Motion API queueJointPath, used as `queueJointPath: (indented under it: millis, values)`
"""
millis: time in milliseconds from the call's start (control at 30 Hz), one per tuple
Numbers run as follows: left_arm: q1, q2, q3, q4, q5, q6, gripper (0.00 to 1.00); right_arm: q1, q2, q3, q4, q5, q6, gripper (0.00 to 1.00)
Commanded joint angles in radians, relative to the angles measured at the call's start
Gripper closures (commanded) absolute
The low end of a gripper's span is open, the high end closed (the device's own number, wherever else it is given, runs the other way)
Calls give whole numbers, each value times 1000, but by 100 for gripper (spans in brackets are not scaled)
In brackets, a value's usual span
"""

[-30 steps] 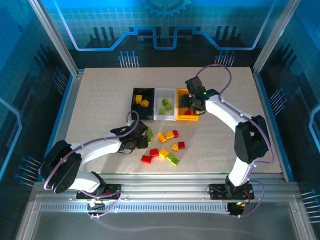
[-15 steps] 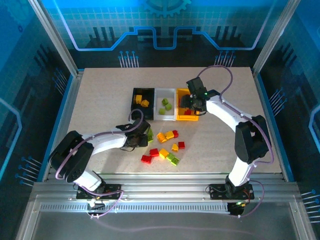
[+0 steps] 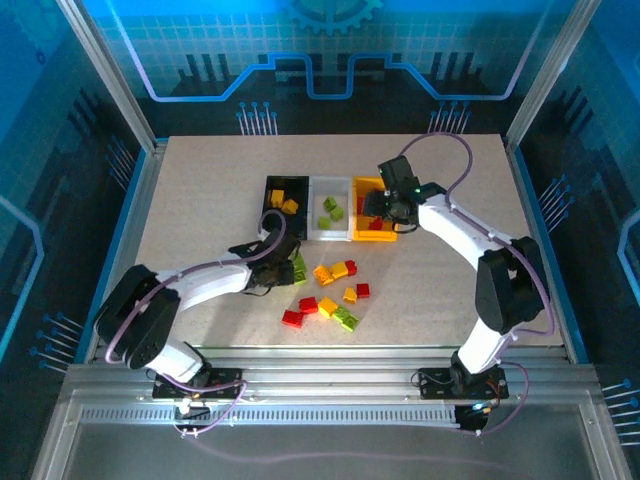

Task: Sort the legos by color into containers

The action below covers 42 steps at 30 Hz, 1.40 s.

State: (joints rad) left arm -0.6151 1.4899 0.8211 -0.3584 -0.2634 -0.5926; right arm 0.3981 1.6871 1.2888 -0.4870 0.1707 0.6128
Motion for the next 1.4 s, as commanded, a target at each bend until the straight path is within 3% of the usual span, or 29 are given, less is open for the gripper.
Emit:
queueJointPath:
  millis: [0, 267, 500, 733, 967, 1100, 1200, 1367]
  values:
    - [-32, -36, 141, 18, 24, 40, 73, -8, -71, -51, 28, -25, 29, 35]
    - [-52, 267, 511, 73, -19, 116, 72, -3, -177, -195, 33, -39, 48, 35]
    - [-27, 570, 837, -24, -85, 148, 72, 0, -271, -288, 28, -60, 43, 35]
    - [-21, 730, 1024, -124, -86, 135, 68, 13, -373, -362, 12, -91, 14, 35]
    - [-26, 712, 1030, -119, -47, 126, 49, 39, -467, -437, 6, -212, -82, 33]
    - [-36, 667, 1006, -109, -31, 123, 44, 88, -487, -452, -10, -243, -130, 32]
    - [-42, 581, 933, -63, 9, 98, 38, 146, -482, -451, -25, -278, -180, 31]
    - [-43, 362, 722, 22, 66, 56, 14, 293, -451, -453, -80, -279, -232, 29]
